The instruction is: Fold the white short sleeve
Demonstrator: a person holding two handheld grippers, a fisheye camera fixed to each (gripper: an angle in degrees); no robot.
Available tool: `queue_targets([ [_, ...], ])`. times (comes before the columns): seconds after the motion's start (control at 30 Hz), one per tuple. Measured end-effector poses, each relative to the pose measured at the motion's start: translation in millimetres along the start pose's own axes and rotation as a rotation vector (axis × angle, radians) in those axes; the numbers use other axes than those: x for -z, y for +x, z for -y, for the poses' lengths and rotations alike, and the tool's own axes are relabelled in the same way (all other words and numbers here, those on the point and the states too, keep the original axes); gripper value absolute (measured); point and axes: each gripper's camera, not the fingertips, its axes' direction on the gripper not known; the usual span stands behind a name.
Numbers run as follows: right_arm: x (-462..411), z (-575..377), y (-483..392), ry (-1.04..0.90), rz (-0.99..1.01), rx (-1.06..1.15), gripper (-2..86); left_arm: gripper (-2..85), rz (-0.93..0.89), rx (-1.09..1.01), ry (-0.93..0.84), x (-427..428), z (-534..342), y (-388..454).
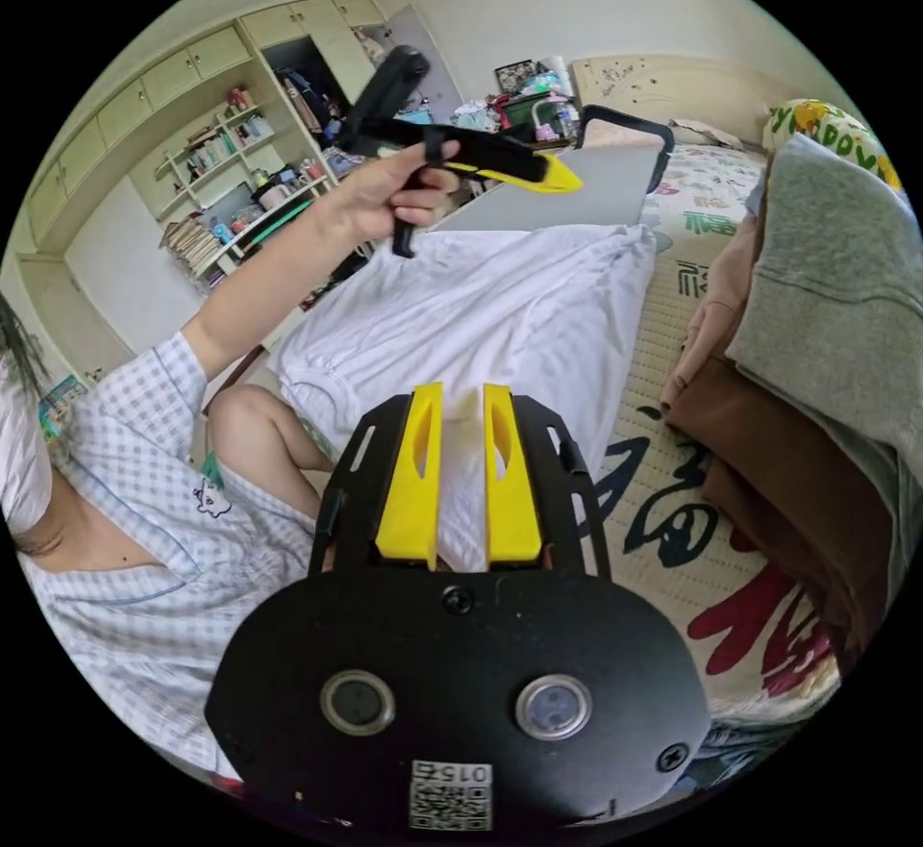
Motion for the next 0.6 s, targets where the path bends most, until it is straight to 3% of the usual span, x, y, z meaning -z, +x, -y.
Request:
queue_targets([
  [0.3, -7.1, -4.7, 21.1, 0.016, 0.019, -0.025, 4.0, 7.6, 0.284, 0.037, -0.151, -93.9, 42.1, -27.6],
  [0.6, 5.0, -25.8, 16.0, 0.003, 0.035, 0.084, 0.1, 0.3, 0.277, 0.03, -0.121, -120.6, 57.9, -44.1],
])
